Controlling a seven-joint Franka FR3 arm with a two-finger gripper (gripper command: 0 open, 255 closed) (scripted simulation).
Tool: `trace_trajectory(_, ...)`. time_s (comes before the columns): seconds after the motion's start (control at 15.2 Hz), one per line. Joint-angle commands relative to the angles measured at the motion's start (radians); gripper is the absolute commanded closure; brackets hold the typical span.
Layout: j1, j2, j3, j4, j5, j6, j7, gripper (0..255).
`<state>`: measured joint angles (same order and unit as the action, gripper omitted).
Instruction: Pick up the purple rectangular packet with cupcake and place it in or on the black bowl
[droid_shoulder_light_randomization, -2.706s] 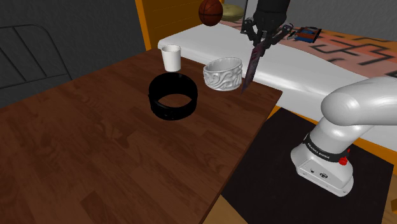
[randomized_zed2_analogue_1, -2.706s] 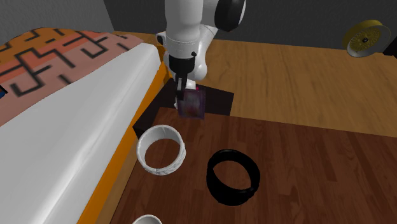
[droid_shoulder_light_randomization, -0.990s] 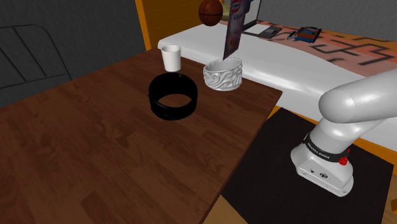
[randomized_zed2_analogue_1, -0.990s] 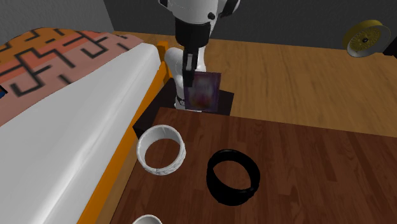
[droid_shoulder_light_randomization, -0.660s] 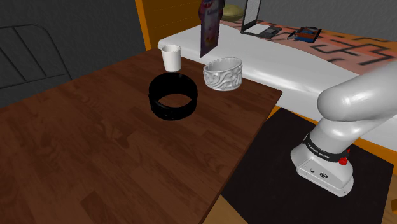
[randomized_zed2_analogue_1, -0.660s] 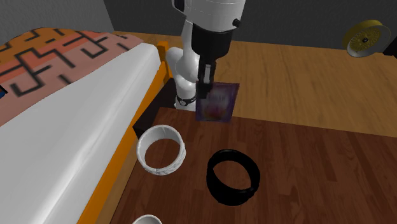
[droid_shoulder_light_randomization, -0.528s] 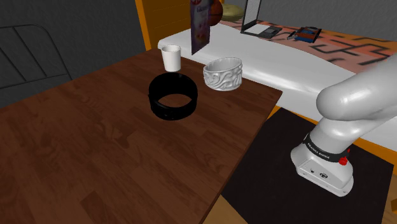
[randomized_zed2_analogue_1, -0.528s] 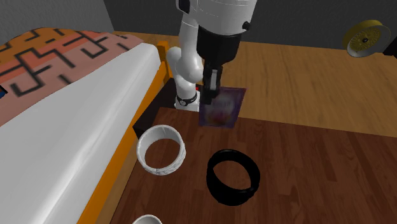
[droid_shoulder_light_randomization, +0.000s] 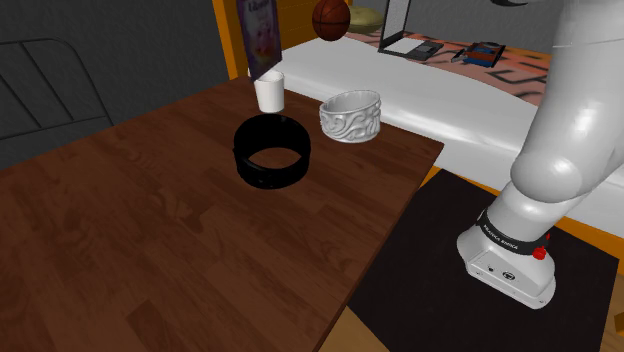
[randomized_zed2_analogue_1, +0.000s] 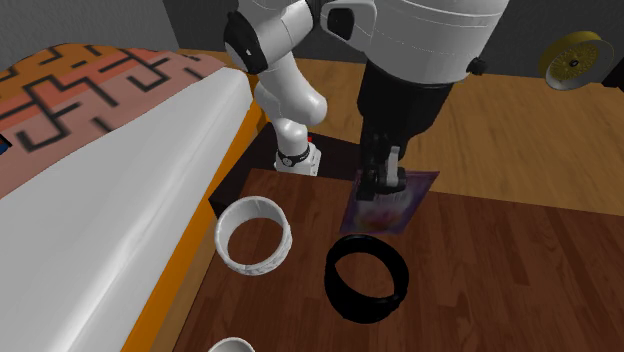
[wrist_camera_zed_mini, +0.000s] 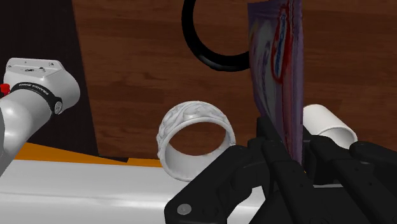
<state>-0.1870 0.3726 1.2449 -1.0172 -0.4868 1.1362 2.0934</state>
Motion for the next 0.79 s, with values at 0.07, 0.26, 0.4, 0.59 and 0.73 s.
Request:
trace_trajectory(0.07, -0.041, -0.011, 0.012, -0.071, 0.019, 0.052, 0.013, 255)
trace_trajectory(0.26, -0.127, -0.048, 0.043, -0.167, 0.063, 0.119, 0.007, 255)
trace_trajectory(0.4, -0.177, -0.071, 0.061, -0.225, 0.089, 0.161, 0.002, 255)
trace_trajectory(0.59, -0.246, -0.104, 0.087, -0.303, 0.124, 0.220, -0.008, 255)
trace_trajectory(0.73, -0.288, -0.125, 0.103, -0.351, 0.145, 0.258, -0.015, 255)
